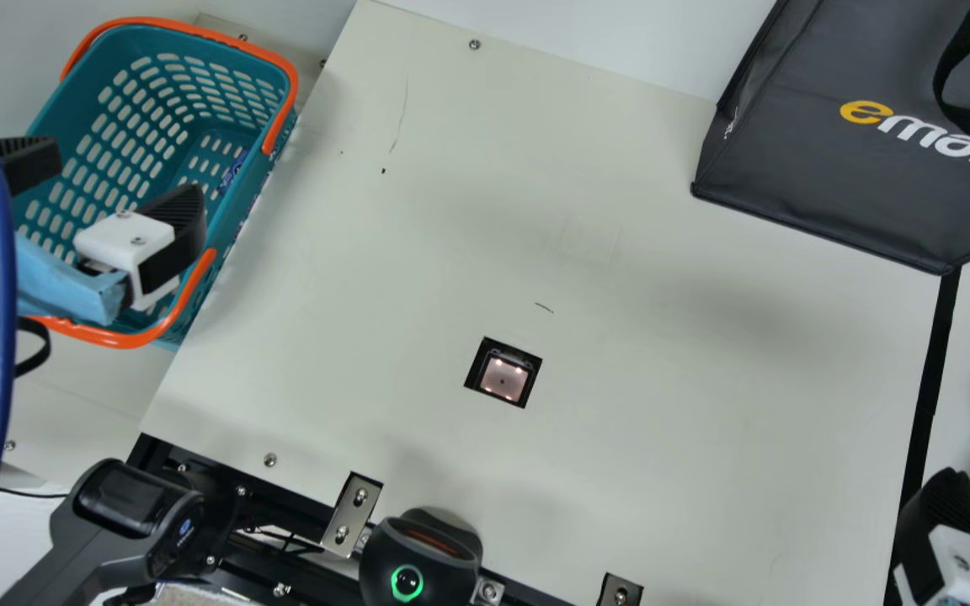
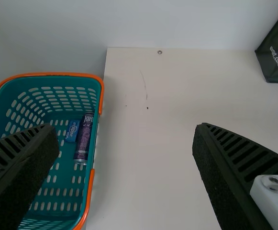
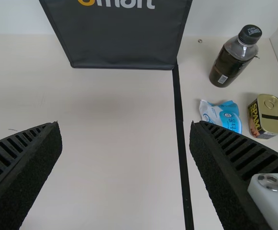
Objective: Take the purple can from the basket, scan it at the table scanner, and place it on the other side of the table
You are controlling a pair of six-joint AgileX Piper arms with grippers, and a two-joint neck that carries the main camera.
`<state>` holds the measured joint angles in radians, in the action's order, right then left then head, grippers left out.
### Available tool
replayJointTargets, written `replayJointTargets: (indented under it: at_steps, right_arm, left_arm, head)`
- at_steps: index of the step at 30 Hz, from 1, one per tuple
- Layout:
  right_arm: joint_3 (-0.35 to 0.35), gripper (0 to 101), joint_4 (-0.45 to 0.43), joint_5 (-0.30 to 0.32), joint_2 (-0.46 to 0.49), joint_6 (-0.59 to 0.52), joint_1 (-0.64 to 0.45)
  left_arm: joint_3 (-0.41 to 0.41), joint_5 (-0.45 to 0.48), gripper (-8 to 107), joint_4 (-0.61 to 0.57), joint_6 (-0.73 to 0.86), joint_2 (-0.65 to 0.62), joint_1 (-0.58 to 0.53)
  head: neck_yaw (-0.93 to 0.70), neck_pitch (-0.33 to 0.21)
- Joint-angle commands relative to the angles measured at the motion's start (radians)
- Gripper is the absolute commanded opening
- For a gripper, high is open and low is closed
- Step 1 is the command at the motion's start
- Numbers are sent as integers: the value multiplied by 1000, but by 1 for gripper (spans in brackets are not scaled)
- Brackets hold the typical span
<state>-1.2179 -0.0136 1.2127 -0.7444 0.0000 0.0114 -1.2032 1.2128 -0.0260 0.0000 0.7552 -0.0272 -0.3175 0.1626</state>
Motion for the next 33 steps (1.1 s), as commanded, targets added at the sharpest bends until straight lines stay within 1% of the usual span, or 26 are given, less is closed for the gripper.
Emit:
replayJointTargets:
  at_steps: [1, 7, 16, 21, 26, 33]
  right_arm:
    - [0, 95, 0, 0, 0, 0, 0]
    - [0, 95, 0, 0, 0, 0, 0]
    - [0, 95, 0, 0, 0, 0, 0]
    - [0, 95, 0, 0, 0, 0, 0]
    - [0, 95, 0, 0, 0, 0, 0]
    - [0, 95, 0, 0, 0, 0, 0]
  left_arm:
    - [0, -1, 90, 1, -5, 2, 3]
    - [-1, -16, 90, 23, -72, 23, 78]
    - [7, -42, 90, 73, -186, 55, 248]
    - [23, -60, 90, 82, -206, 73, 342]
    - [31, -73, 90, 28, -122, 121, 414]
    - [-7, -95, 90, -84, 116, 255, 552]
  head:
    - [-4, -24]
    - [-4, -24]
    - [-4, -24]
    - [-4, -24]
    - [-4, -24]
    - [-4, -24]
